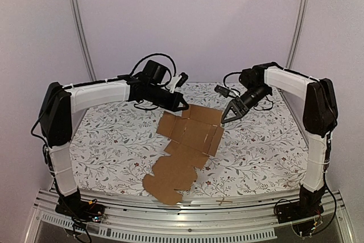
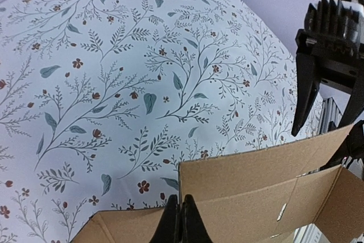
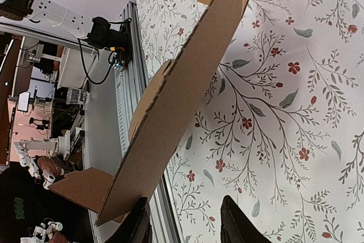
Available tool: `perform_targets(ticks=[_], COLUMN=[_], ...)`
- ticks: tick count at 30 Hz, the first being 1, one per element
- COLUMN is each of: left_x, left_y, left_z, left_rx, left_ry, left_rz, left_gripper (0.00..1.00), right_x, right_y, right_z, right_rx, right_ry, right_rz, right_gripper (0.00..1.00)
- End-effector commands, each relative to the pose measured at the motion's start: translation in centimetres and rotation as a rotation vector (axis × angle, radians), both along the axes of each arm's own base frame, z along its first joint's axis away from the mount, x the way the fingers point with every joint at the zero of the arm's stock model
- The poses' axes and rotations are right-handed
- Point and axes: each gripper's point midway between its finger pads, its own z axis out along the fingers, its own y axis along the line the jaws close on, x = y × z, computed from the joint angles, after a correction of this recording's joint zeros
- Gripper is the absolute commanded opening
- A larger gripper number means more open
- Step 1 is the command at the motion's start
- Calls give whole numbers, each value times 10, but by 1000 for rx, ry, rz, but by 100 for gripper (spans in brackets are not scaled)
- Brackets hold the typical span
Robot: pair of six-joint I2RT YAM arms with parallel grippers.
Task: Fold the paper box
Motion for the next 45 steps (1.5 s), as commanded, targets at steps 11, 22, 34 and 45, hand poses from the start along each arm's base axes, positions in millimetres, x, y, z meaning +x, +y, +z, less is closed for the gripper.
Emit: perform_targets(ticks=[11,22,34,45], left_x=[9,0,-8,-8], left_y=[17,13,17,17], left_z=[4,10,19,17], left_rx=[-18,-29,-53,-55], left_ry=[-4,8,-9,-14], left_rz=[167,197,251,259], left_gripper=[0,0,0,0], right_x=[-12,50,92,103], right_y=[7,-1,-18,1], right_z=[40,1,22,-8], right_rx=[80,-182,-210,-181], right_ry=[19,-95,-374,-307], right_rz=[5,-205,-260,-226], right_gripper=[46,42,55,57])
